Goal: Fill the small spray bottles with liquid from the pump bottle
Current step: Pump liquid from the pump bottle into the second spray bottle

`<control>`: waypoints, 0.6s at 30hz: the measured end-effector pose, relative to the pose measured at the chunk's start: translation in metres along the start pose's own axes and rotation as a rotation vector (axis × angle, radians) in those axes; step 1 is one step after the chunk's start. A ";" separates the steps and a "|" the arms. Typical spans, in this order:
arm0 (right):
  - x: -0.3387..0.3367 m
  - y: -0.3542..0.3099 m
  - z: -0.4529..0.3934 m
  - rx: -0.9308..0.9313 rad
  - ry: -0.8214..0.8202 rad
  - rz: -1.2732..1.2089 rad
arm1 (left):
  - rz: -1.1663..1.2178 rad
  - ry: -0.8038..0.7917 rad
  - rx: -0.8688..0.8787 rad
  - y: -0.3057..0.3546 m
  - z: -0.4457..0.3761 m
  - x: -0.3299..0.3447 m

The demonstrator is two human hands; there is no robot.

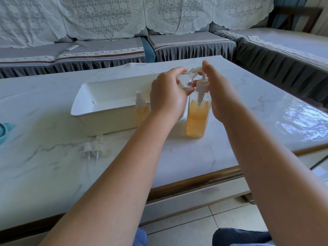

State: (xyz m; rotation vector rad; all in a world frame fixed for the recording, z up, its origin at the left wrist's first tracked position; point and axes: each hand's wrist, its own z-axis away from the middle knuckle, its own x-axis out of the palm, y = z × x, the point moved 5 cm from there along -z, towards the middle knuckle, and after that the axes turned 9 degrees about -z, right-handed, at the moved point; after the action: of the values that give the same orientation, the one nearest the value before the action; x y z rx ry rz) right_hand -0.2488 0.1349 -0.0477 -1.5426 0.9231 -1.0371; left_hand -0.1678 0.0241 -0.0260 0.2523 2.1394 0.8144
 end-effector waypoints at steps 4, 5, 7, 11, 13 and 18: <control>0.004 -0.002 0.001 -0.032 -0.024 0.006 | 0.006 0.007 0.000 0.000 0.000 0.000; 0.004 -0.001 0.000 -0.030 -0.014 0.003 | 0.007 0.007 -0.003 0.000 0.000 0.001; 0.004 -0.001 -0.002 -0.033 -0.011 0.000 | 0.007 0.008 -0.005 0.000 0.000 0.001; 0.004 -0.002 0.002 -0.016 0.000 0.011 | 0.003 0.005 -0.009 -0.001 0.000 0.001; 0.004 -0.003 0.004 -0.010 0.006 0.016 | 0.002 0.004 -0.007 0.000 0.000 0.001; 0.005 -0.008 0.008 0.017 0.018 0.006 | -0.006 -0.003 -0.007 -0.001 0.000 0.001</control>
State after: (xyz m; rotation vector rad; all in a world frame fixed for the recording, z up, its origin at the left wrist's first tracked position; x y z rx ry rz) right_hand -0.2392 0.1340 -0.0402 -1.5182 0.9287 -1.0542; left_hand -0.1681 0.0237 -0.0270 0.2430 2.1330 0.8171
